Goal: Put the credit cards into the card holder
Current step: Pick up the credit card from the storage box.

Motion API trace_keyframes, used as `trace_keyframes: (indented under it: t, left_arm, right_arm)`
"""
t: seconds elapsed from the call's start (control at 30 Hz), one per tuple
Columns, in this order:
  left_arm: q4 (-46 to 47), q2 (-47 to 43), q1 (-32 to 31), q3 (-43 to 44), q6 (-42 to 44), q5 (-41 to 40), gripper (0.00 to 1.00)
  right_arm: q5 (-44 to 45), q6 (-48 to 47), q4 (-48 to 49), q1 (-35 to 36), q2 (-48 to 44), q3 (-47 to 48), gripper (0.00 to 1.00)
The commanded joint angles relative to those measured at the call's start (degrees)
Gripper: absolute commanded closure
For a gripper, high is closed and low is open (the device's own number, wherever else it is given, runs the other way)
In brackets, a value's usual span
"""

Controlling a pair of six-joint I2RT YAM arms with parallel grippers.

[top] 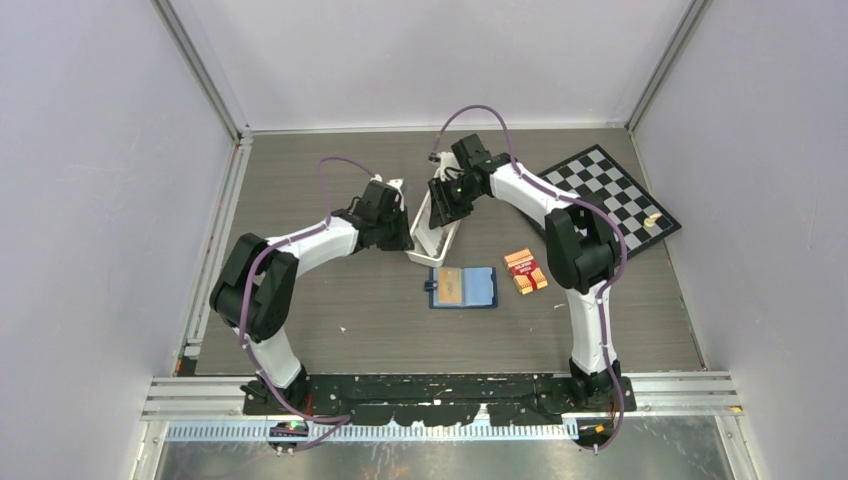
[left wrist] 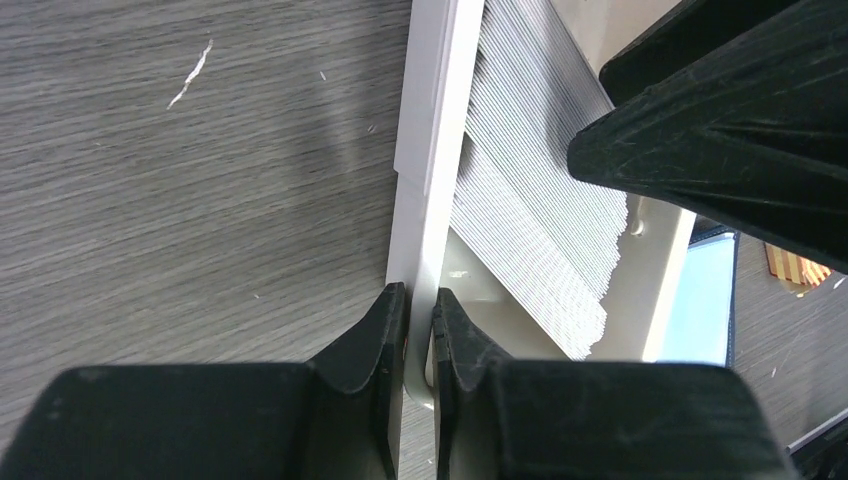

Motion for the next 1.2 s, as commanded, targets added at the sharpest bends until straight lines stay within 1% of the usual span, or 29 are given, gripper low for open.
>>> trace_keyframes:
  t: [0.0, 0.23, 0.3, 0.37, 0.43, 0.6, 0.67, 0.7, 0.83, 1.0, 1.17]
  left_arm:
    - [-1.4, -0.7, 0.2, 1.9, 1.5, -2.1, 0.96]
    - [-2.5, -1.1, 0.2, 2.2, 2.9, -3.1, 0.98]
    - [-2.9, -1.1, 0.2, 2.4, 3.3, -3.4, 1.00]
    - [-3.3, -1.0, 0.2, 2.5, 3.6, -3.9, 1.00]
    - [-3.8, -0.9, 0.2, 2.8, 3.9, -4.5, 1.00]
    - [-5.6, -1.1, 0.2, 3.7, 4.8, -6.6, 1.00]
    - [-6.2, -1.1, 0.2, 4.2, 5.4, -8.8, 1.00]
    - [-6.5, -1.0, 0.2, 4.5, 5.8, -9.3, 1.00]
    - [-8.1, -0.6, 0.2, 5.8, 7.0, -10.9, 1.00]
    - [-8.6, -0.3, 0.3, 6.7, 7.8, -11.2, 1.00]
    - [-9.6, 0.6, 1.3, 8.2, 8.8, -12.0, 1.00]
  right_arm:
    - [-3.8, 1.7, -0.7, 0.9, -2.0, 1.2, 0.61]
    - [-4.0, 2.4, -0.4, 0.9, -2.3, 1.2, 0.73]
    - [-3.9, 2.5, -0.4, 0.9, -2.4, 1.2, 0.77]
    - [-3.7, 2.7, -0.4, 0.8, -2.6, 1.2, 0.82]
    - [-3.3, 2.9, -0.4, 0.8, -2.7, 1.4, 0.85]
    - [-1.6, 2.9, -0.3, 0.8, -3.8, 1.3, 0.93]
    - [0.0, 3.0, 0.4, 0.9, -4.4, 0.9, 0.98]
    - [1.3, 2.8, 0.8, 1.0, -4.9, 0.3, 0.99]
    - [8.0, 1.0, 4.2, 2.2, -8.8, -3.7, 1.00]
    - [13.7, -0.1, 4.4, 3.4, -10.2, -4.6, 1.00]
    - [20.3, 0.3, 10.3, 5.5, -14.7, -9.1, 1.00]
